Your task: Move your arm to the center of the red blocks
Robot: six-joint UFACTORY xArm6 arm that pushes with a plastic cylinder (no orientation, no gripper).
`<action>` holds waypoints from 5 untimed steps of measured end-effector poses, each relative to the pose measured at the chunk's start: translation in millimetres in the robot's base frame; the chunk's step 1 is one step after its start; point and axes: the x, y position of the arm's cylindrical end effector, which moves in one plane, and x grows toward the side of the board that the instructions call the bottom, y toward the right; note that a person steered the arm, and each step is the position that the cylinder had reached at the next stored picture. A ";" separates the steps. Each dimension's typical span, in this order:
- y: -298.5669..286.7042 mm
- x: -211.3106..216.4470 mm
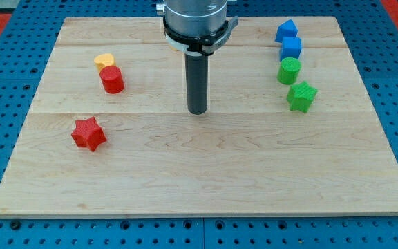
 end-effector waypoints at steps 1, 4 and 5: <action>0.0 0.0; -5.3 0.0; -13.6 0.4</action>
